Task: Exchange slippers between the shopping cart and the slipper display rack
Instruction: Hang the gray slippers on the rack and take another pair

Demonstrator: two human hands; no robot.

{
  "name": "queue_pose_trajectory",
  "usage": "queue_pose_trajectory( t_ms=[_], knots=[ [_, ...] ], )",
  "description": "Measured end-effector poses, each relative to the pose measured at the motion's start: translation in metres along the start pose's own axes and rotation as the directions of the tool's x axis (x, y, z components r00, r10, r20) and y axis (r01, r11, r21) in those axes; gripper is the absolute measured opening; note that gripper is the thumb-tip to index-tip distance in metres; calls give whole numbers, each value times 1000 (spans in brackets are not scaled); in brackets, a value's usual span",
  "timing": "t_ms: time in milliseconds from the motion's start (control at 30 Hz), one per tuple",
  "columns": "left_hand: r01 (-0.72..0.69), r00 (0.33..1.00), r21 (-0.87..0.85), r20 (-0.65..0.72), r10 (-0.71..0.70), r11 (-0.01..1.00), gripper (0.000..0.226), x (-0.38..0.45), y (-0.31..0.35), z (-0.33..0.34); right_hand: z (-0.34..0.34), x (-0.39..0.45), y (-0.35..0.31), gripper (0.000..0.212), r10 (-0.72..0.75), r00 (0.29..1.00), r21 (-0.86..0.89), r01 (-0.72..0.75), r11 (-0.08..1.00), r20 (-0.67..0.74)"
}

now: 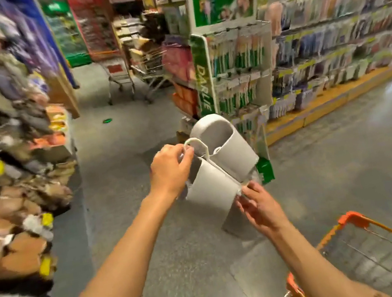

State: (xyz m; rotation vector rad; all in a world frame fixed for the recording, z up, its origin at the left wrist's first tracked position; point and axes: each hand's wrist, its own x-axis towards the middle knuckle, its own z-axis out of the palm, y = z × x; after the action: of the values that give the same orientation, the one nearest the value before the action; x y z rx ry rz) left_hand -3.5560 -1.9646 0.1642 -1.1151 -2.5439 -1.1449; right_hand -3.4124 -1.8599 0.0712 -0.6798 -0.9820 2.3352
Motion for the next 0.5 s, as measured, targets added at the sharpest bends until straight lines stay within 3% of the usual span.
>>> queue_pose_trajectory(
  t_ms=[167, 333, 433, 500],
  knots=[
    [173, 976, 300, -178, -123, 938, 42, -32, -82, -119, 107, -10, 88, 27, 183, 936, -311, -86, 947, 300],
    [491, 864, 479, -373, -338, 727, 31, -88, -128, -217, 205, -24, 163, 27, 433, 745, -441, -207, 874, 508],
    [578, 810, 507, -451, -375, 639, 27, -124, -154, -263, 256, -36, 204, 37, 510, 628, -496, -218, 841, 588],
    [641, 767, 548, -476, -430, 537, 25, -143, -169, -288, 285, -42, 227, 30, 560, 543, -562, -185, 806, 625]
  ],
)
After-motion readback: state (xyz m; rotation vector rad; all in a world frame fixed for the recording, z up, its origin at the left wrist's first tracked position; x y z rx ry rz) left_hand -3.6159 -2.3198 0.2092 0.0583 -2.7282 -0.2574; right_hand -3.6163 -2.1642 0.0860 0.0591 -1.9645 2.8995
